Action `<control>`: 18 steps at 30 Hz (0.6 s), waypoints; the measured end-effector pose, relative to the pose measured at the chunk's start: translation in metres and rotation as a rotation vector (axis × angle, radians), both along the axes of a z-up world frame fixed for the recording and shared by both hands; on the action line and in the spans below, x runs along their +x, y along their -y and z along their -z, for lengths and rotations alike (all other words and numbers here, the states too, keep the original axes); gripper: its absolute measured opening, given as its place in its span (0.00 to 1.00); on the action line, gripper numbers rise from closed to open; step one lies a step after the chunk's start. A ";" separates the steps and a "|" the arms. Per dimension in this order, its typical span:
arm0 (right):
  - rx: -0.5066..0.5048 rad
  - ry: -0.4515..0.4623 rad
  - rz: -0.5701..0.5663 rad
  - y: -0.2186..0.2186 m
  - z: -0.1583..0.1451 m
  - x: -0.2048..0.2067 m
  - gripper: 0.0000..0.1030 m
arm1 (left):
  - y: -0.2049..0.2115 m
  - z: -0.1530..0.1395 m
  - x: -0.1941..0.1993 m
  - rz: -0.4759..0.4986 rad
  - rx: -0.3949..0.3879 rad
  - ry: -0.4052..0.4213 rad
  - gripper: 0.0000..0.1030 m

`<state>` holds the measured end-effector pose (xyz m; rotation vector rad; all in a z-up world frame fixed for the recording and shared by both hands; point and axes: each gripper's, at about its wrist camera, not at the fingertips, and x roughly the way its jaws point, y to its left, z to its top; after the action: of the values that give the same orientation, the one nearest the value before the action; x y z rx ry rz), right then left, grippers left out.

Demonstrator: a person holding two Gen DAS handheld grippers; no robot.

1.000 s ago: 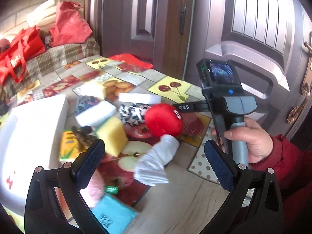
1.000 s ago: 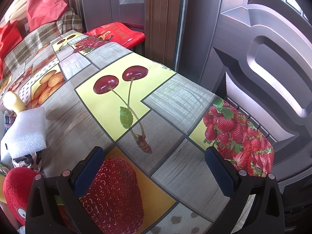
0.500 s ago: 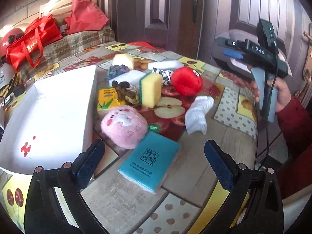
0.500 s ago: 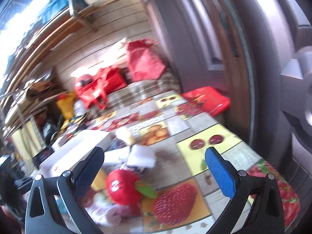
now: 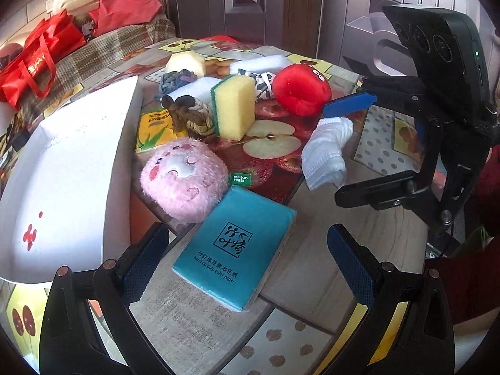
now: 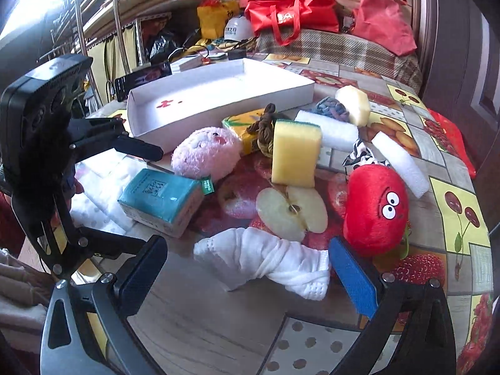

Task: Organize soft objects
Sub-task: 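Move left gripper to the blue tissue pack while right gripper grasps the white sock, then grasp and lift the blue tissue pack with left gripper while right carries the sock toward the tray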

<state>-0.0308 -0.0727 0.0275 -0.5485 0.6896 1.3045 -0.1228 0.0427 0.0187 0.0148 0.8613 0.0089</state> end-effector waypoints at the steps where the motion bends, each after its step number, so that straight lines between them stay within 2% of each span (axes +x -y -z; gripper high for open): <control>1: -0.018 0.015 0.002 -0.002 0.002 -0.001 0.99 | 0.001 0.002 0.002 0.007 0.002 -0.010 0.98; 2: -0.033 0.024 0.003 -0.004 0.005 0.000 0.96 | 0.002 0.003 0.003 0.014 0.002 -0.020 0.96; 3: -0.046 0.020 0.000 -0.006 0.007 0.000 0.88 | 0.003 0.004 0.004 0.022 0.001 -0.027 0.87; 4: -0.058 0.002 -0.002 -0.006 0.009 0.002 0.76 | 0.004 0.005 0.004 0.022 0.008 -0.032 0.76; 6: -0.051 -0.027 0.001 -0.003 0.011 0.005 0.71 | 0.005 0.006 0.002 0.024 0.015 -0.036 0.63; 7: -0.046 -0.029 0.003 -0.001 0.011 0.006 0.66 | 0.005 0.005 0.001 0.022 0.016 -0.030 0.60; 10: -0.029 -0.035 -0.002 0.003 0.006 0.005 0.55 | 0.003 0.001 -0.006 0.011 0.012 -0.003 0.57; 15: 0.022 -0.017 -0.009 0.010 -0.005 0.000 0.48 | -0.002 -0.004 -0.016 -0.019 0.015 0.037 0.57; 18: 0.095 -0.008 -0.004 0.014 -0.020 -0.003 0.47 | -0.003 -0.014 -0.027 -0.039 0.022 0.110 0.57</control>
<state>-0.0337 -0.0863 0.0470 -0.4682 0.6296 1.3370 -0.1500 0.0456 0.0323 0.0178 0.7513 0.0547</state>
